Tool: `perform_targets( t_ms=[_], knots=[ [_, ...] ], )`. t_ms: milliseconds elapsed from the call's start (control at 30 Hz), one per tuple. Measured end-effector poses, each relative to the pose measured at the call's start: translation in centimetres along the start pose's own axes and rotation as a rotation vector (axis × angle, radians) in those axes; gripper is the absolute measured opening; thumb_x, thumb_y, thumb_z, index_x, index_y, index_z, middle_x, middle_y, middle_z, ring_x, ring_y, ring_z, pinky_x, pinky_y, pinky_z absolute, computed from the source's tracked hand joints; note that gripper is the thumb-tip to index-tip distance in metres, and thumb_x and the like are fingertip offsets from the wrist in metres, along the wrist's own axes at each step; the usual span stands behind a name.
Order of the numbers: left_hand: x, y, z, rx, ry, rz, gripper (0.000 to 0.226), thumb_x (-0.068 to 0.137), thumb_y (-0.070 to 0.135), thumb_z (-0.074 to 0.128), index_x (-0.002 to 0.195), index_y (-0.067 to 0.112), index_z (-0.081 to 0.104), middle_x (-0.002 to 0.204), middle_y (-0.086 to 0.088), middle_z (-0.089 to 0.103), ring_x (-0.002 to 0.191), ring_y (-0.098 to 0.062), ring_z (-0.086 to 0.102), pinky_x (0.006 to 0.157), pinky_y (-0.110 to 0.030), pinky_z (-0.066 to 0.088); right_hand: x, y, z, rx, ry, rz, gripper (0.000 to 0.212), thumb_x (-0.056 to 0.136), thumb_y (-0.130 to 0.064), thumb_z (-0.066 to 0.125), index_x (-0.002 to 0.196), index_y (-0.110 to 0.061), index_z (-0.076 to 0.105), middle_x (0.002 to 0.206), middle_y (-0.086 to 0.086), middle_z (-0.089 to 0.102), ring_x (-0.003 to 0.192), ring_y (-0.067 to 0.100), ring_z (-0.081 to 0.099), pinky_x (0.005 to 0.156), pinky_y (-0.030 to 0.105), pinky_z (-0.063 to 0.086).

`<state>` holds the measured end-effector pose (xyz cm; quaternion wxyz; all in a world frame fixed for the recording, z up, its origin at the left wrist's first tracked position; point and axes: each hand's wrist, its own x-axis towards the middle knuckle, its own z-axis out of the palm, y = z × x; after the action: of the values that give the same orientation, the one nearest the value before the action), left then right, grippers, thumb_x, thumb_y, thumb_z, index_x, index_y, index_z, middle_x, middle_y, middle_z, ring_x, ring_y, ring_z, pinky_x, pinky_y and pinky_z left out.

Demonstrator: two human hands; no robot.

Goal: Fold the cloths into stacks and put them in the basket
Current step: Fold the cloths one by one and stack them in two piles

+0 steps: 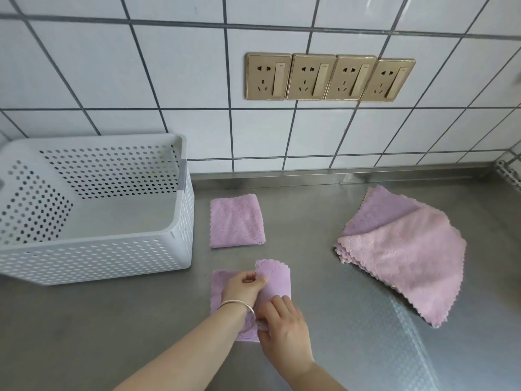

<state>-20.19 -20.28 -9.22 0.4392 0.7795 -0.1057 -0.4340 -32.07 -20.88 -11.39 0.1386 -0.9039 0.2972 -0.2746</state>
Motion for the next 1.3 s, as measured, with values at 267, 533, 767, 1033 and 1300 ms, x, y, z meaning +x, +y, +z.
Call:
perform_targets(
  t_ms=[267, 533, 767, 1033, 1300],
  knots=[
    [-0.6, 0.4, -2.9, 0.365, 0.216, 0.311, 0.035, 0.085, 0.02, 0.059, 0.057, 0.029, 0.041, 0.059, 0.007, 0.054, 0.068, -0.021, 0.052, 0.062, -0.023, 0.035, -0.8, 1.3, 0.4, -0.113, -0.337, 0.046, 0.092, 0.039, -0.024, 0.068, 0.128, -0.019, 0.046, 0.134, 0.0, 0.054, 0.122, 0.015, 0.04, 0.096, 0.029, 0.03],
    [1.2, -2.6, -5.9, 0.356, 0.288, 0.104, 0.029, 0.085, 0.019, 0.061, 0.063, 0.025, 0.043, 0.08, -0.004, 0.059, 0.078, -0.023, 0.053, 0.069, -0.024, 0.034, -2.2, 1.6, 2.6, -0.168, -0.513, 0.05, 0.073, 0.061, -0.021, 0.032, 0.133, -0.023, 0.044, 0.157, 0.0, 0.006, 0.129, 0.016, 0.034, 0.109, 0.031, 0.009],
    [2.4, -4.1, -6.6, 0.284, 0.309, 0.039, 0.014, 0.08, 0.017, 0.068, 0.081, 0.017, 0.054, 0.092, -0.01, 0.069, 0.088, -0.027, 0.062, 0.078, -0.028, 0.042, -2.5, 1.6, 3.0, -0.19, -0.549, 0.015, 0.065, 0.066, -0.036, 0.038, 0.129, -0.024, 0.044, 0.141, -0.005, 0.035, 0.13, 0.018, 0.032, 0.096, 0.035, 0.049],
    [2.1, -5.2, -6.3, 0.171, 0.425, 0.07, 0.024, 0.076, 0.018, 0.073, 0.091, 0.012, 0.055, 0.096, -0.009, 0.067, 0.084, -0.023, 0.06, 0.075, -0.027, 0.038, -2.8, 1.8, 3.9, -0.246, -0.632, 0.021, 0.076, 0.063, -0.054, 0.043, 0.131, -0.022, 0.041, 0.157, 0.0, -0.008, 0.145, 0.019, -0.011, 0.108, 0.034, 0.004],
    [-0.2, -7.6, -4.9, 0.504, 0.338, 0.366, 0.047, 0.075, 0.025, 0.06, 0.117, 0.006, 0.056, 0.118, -0.016, 0.052, 0.108, -0.033, 0.052, 0.099, -0.033, 0.037, -3.4, 2.4, 3.9, -0.286, -0.539, -0.041, 0.069, 0.072, -0.055, 0.044, 0.135, -0.029, 0.04, 0.149, -0.002, 0.036, 0.145, 0.017, -0.007, 0.11, 0.034, 0.005]
  ],
)
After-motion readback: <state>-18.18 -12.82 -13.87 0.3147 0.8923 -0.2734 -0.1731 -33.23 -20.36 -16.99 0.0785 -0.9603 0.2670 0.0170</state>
